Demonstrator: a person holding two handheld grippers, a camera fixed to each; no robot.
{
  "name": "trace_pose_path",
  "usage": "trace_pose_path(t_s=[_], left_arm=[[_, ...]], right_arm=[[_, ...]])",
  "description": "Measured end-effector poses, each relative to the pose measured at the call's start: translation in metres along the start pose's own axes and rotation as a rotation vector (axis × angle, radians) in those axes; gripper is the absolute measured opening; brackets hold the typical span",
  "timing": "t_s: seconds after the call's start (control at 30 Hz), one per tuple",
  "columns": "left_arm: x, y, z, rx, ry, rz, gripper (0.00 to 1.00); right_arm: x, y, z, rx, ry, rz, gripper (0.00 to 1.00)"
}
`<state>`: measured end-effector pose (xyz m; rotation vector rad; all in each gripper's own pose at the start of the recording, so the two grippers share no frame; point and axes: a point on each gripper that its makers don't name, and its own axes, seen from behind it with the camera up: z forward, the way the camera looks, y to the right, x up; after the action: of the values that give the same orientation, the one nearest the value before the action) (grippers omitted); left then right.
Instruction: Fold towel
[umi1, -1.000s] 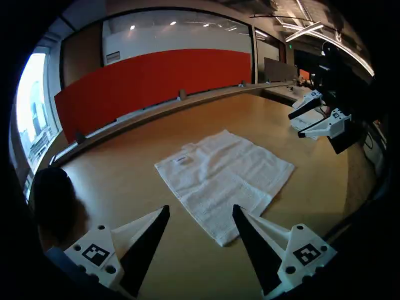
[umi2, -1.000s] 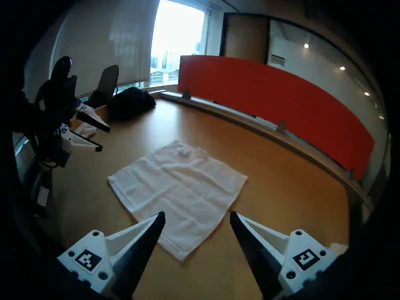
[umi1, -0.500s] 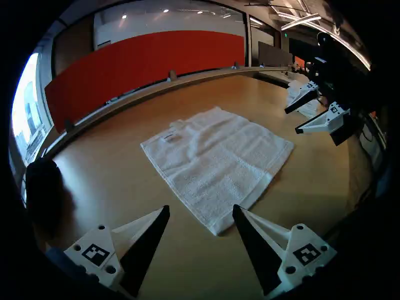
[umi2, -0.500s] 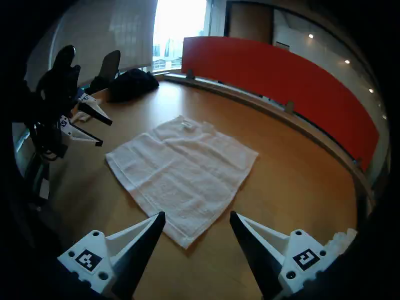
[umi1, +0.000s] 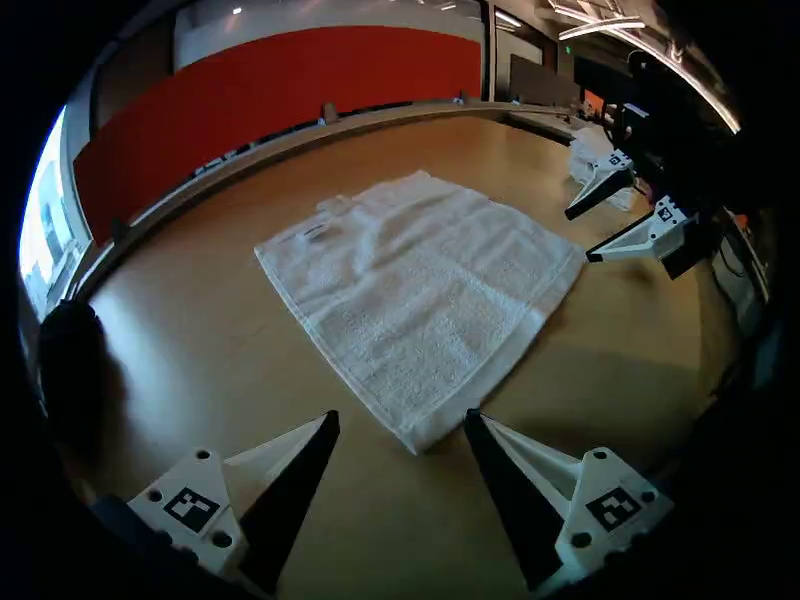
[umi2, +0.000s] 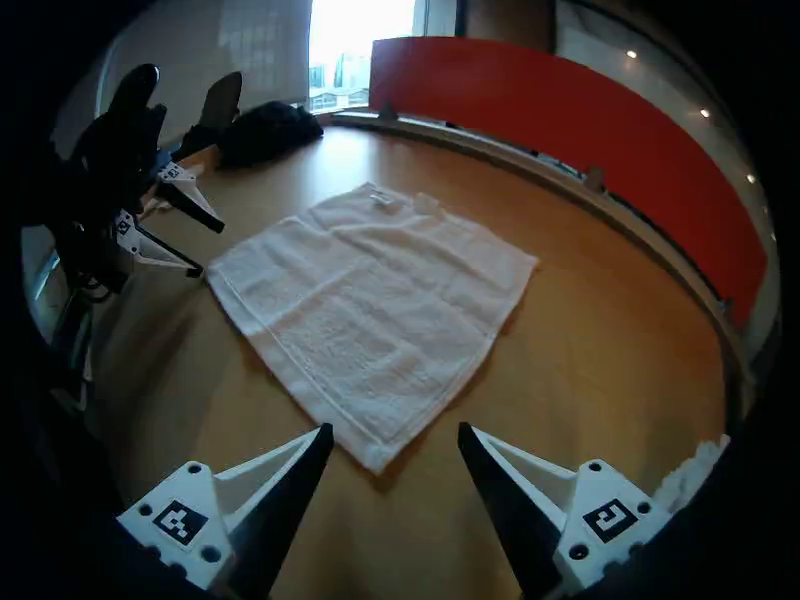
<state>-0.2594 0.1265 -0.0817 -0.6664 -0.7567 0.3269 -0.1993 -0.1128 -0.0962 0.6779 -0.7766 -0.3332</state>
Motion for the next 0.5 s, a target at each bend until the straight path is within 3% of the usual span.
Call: trace_pose_path(t_s=[0.5], left_arm=[[-0.012,0.009,0.013,-0.025,-0.064,0.009,0.93]], right_arm=[[-0.012,-0.004,0.005,0.043,-0.044,-0.001,0.79]])
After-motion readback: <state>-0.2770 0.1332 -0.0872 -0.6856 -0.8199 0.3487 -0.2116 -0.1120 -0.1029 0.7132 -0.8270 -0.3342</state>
